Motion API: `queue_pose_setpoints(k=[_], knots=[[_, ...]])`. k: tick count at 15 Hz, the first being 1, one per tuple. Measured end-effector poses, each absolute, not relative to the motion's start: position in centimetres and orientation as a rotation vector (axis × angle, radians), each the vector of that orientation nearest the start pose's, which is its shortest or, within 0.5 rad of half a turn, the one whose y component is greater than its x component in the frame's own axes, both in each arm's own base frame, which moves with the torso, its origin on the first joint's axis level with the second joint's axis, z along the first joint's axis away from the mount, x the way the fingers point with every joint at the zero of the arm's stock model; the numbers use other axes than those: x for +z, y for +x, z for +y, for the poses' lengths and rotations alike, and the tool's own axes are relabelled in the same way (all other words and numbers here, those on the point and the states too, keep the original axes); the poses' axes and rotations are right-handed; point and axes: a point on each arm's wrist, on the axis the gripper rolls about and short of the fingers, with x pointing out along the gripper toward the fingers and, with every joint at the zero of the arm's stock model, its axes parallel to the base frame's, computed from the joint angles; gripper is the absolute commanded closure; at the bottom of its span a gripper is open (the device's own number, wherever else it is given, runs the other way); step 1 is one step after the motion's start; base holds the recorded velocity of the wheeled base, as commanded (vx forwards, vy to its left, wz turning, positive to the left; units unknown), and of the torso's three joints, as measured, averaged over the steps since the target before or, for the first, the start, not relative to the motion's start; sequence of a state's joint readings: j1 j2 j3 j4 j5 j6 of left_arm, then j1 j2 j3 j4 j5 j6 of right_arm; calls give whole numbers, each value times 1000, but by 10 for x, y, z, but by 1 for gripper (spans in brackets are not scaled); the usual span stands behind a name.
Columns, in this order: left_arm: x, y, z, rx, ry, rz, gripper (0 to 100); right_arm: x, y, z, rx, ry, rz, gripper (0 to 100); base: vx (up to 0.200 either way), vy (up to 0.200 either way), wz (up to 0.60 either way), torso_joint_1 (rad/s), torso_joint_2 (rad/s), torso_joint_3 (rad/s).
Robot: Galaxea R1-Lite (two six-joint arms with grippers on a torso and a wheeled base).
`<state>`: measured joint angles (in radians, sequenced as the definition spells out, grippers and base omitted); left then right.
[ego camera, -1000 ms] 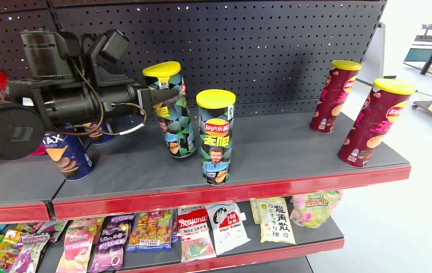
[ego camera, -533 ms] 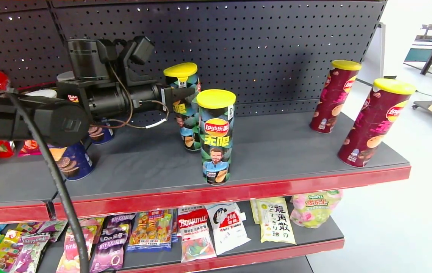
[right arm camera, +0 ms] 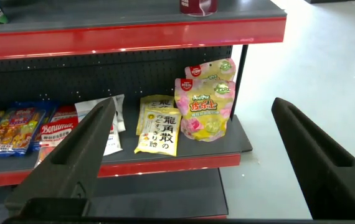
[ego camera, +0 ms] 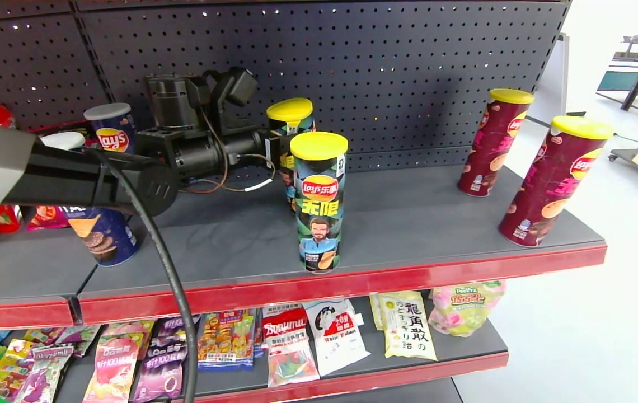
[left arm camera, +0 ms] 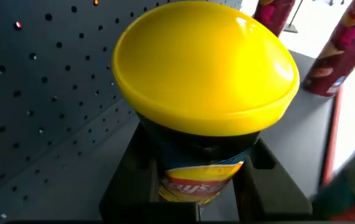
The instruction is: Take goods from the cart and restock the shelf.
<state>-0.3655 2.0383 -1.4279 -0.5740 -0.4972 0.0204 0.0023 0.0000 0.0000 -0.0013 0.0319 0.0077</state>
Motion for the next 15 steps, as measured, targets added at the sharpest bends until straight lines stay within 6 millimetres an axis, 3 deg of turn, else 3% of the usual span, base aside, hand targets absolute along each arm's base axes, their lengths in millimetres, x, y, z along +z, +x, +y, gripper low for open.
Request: queue_pose_setpoints(k=[9, 10, 15], knots=[[211, 400, -164, -876, 63, 34, 100, 76, -23, 1, 35, 8, -1, 0, 0, 0, 0, 0, 0, 0], [211, 400, -164, -876, 64, 35, 0, 76, -23, 1, 35, 8, -1, 0, 0, 0, 0, 0, 0, 0], [209, 399, -165, -877, 57, 53, 0, 76, -23, 1, 35, 8, -1, 0, 0, 0, 0, 0, 0, 0]])
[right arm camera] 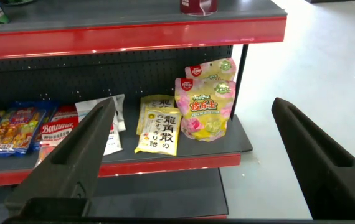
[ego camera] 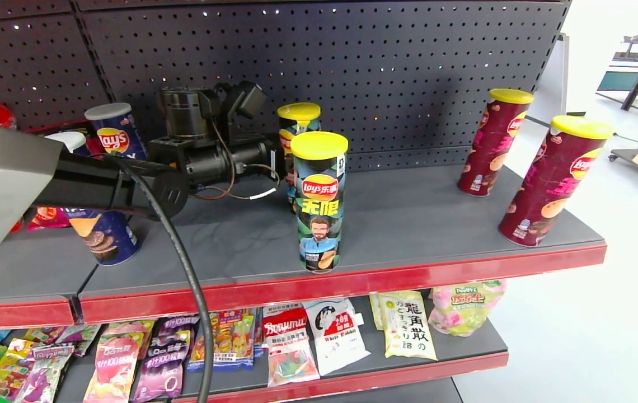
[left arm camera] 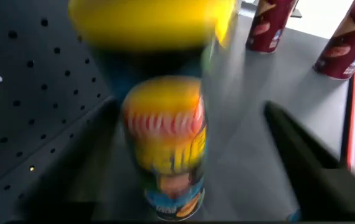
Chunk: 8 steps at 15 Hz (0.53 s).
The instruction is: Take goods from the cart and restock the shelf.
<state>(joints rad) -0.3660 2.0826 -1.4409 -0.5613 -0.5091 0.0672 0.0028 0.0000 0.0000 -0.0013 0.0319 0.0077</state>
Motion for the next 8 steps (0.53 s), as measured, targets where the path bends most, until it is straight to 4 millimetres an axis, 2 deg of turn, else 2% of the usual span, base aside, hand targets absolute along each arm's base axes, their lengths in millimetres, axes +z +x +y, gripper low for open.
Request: queue_pose_setpoints(k=[5, 8], knots=[[209, 392, -156, -854, 60, 69, 0, 76, -23, 1, 35, 8, -1, 0, 0, 0, 0, 0, 0, 0], [203, 386, -136, -783, 62, 108, 0, 76, -23, 1, 35, 8, -1, 0, 0, 0, 0, 0, 0, 0]])
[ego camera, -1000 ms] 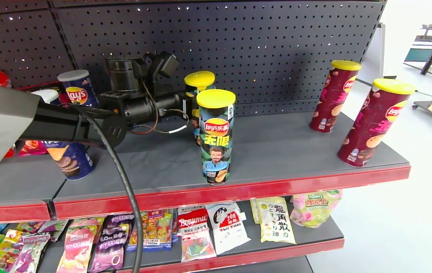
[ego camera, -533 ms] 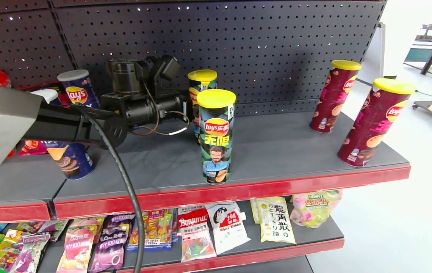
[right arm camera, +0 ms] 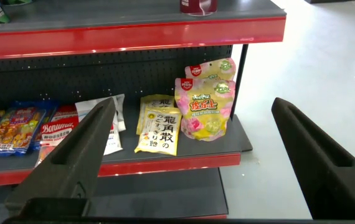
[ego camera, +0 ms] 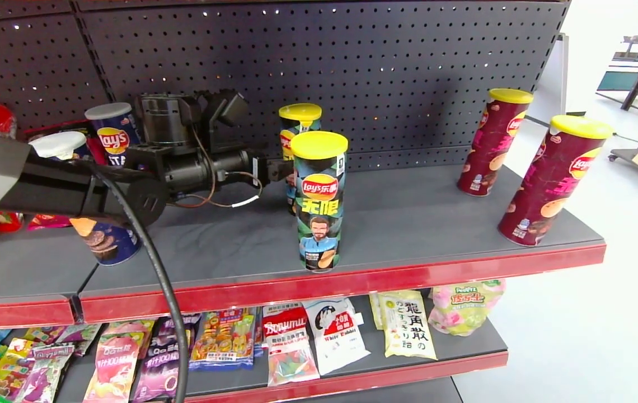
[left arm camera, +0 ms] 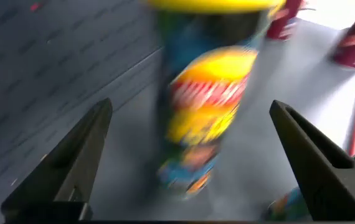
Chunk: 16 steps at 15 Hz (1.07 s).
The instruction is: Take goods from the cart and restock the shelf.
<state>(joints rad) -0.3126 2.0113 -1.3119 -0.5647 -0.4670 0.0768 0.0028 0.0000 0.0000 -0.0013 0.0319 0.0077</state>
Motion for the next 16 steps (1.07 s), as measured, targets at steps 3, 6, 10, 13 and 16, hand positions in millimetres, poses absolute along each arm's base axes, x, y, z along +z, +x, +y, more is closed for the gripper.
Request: queue_pose_setpoints(k=[3, 6, 10, 13, 16], knots=[[196, 372, -117, -746, 55, 161, 0, 76, -23, 1, 36, 8, -1, 0, 0, 0, 0, 0, 0, 0], [188, 340, -103, -734, 49, 228, 0, 76, -23, 1, 34, 8, -1, 0, 0, 0, 0, 0, 0, 0], [180, 263, -78, -634, 71, 338, 0, 76, -23, 1, 35, 8, -1, 0, 0, 0, 0, 0, 0, 0], [197, 187, -46, -510, 89, 363, 0, 76, -23, 1, 36, 8, -1, 0, 0, 0, 0, 0, 0, 0], [206, 107, -17, -367, 88, 285, 0, 76, -23, 1, 34, 8, -1, 0, 0, 0, 0, 0, 0, 0]])
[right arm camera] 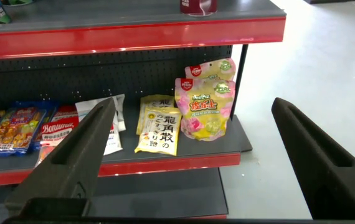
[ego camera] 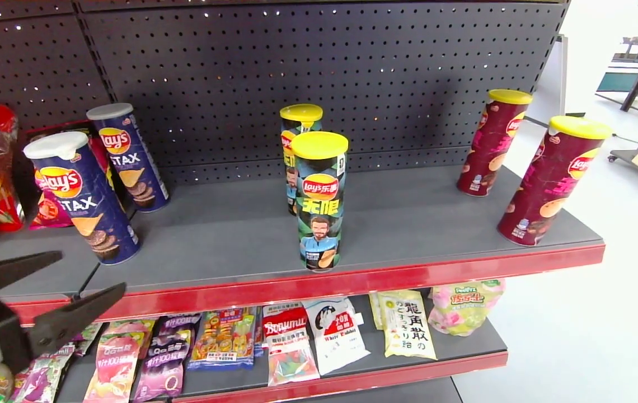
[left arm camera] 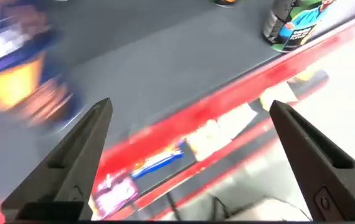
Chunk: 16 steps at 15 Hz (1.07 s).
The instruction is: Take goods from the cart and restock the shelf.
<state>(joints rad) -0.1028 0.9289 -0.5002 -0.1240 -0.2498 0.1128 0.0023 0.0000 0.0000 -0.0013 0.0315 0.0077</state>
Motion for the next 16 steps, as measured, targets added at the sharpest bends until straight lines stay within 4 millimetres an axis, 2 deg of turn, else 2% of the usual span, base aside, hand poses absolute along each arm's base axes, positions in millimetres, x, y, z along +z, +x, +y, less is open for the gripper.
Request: queue_pose_setpoints(k=[2, 5, 8, 11, 16], knots=[[196, 60, -7, -242, 87, 243, 0, 76, -23, 1, 35, 8, -1, 0, 0, 0, 0, 0, 0, 0], [178, 20, -2, -106, 46, 220, 0, 76, -23, 1, 35, 8, -1, 0, 0, 0, 0, 0, 0, 0], [158, -4, -3, -112, -44, 143, 0, 76, -23, 1, 35, 8, -1, 0, 0, 0, 0, 0, 0, 0], [127, -20, -3, -149, -16, 98, 0, 76, -23, 1, 36, 4, -1, 0, 0, 0, 0, 0, 0, 0], [96, -28, -3, -153, 29, 67, 0, 76, -23, 1, 36, 2, -1, 0, 0, 0, 0, 48, -111, -64]])
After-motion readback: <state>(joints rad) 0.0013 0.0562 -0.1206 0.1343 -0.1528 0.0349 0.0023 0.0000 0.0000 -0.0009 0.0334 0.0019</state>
